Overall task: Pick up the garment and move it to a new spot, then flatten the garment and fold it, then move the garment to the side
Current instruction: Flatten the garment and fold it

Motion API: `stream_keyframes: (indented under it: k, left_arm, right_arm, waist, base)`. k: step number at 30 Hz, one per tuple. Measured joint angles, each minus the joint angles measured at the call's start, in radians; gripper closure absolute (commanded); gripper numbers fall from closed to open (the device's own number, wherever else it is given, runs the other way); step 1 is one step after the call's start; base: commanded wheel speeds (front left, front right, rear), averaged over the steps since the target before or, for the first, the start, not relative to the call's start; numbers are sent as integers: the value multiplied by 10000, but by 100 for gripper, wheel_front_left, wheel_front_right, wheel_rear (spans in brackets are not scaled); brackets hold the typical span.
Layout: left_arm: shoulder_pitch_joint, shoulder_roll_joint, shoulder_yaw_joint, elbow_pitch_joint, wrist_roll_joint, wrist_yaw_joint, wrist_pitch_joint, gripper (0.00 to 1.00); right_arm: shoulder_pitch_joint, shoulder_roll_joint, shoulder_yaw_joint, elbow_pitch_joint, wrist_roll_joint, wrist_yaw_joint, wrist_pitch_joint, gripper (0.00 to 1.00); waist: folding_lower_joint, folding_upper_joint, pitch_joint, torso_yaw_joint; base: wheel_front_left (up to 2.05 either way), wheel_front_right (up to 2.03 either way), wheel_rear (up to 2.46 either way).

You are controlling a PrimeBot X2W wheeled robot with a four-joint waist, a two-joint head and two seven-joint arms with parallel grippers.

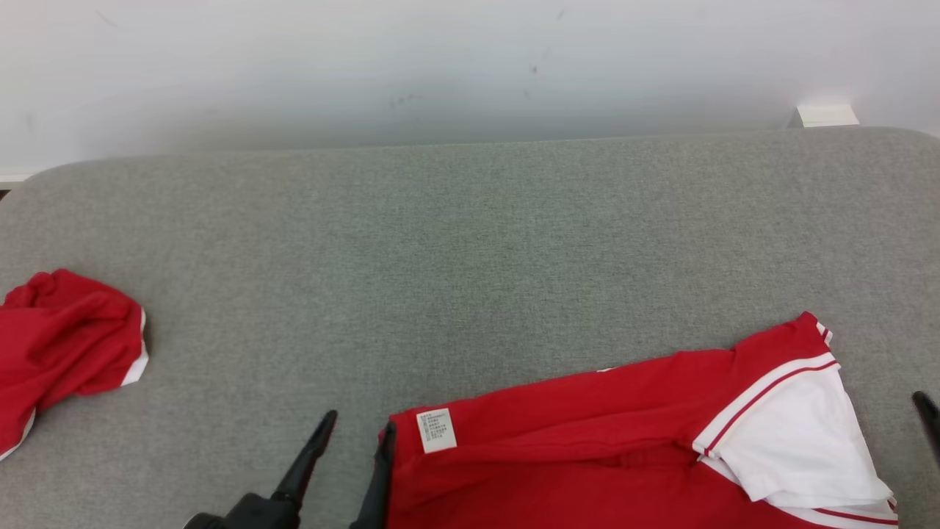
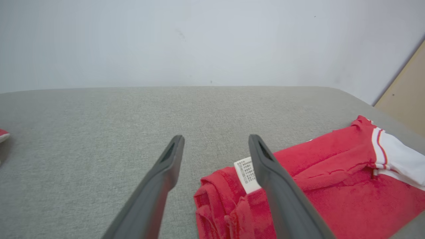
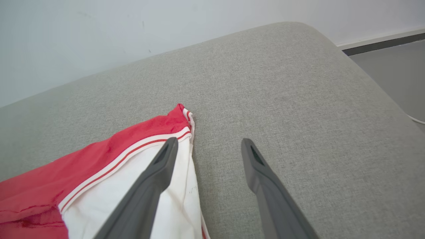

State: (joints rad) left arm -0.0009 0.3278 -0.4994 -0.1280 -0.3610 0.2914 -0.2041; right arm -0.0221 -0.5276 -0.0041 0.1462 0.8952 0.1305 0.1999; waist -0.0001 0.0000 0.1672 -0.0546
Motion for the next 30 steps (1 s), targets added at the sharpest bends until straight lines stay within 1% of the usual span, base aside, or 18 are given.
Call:
stream_keyframes:
  k: [2,5,8,11,18,27,30]
  left_arm:
    - [11,-84,23,77,244,142,-261,0]
    - [28,-274,36,226,487,173,-495,0]
    - [61,-474,82,374,625,159,-545,0]
    - [28,-748,320,286,825,8,-575,0]
    - [99,-1175,761,288,1342,-382,-589,0]
    - [275,-1647,1333,575,1756,-918,-589,0]
    - [318,-1816,1475,635,1854,-1074,-589,0]
  right_arm:
    - [-36,272,58,-69,-297,0,362,0]
    - [-194,738,316,84,-696,0,884,0]
    - [-434,1070,500,564,-1237,0,1197,0]
    - [-792,1304,706,1120,-1613,2,1396,0]
    - [-1457,1252,938,2109,-1632,2,1599,0]
    - [-1778,642,1106,2878,-1310,19,1335,0]
    - [-1847,500,1327,3005,-1133,19,1438,0]
  waist:
    - [0,0,1,47]
    - [0,0,37,135]
    - [0,0,150,219]
    - [0,0,275,331]
    - [1,0,413,632]
    - [1,0,366,978]
    - [1,0,356,1048]
  base:
    - [0,0,0]
    - [0,0,0]
    - [0,0,0]
    - [0,0,0]
    - [0,0,0]
    - [0,0,0]
    - [0,0,0]
